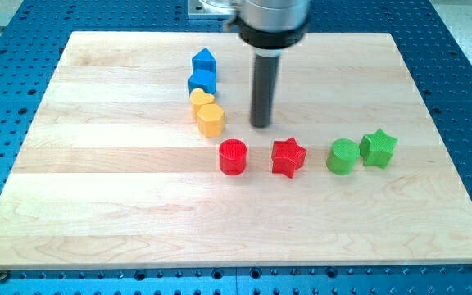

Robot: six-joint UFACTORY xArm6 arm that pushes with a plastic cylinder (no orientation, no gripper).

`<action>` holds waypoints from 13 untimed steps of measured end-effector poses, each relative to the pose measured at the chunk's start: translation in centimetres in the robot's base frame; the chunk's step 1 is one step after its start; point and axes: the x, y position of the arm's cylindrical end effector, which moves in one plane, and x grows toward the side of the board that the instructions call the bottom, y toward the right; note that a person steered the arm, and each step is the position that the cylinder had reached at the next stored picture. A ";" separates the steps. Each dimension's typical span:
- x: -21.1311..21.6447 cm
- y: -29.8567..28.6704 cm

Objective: Adjust the hexagon

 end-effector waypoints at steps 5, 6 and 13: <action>8.0 -14.9; 7.6 -13.2; 1.2 -11.5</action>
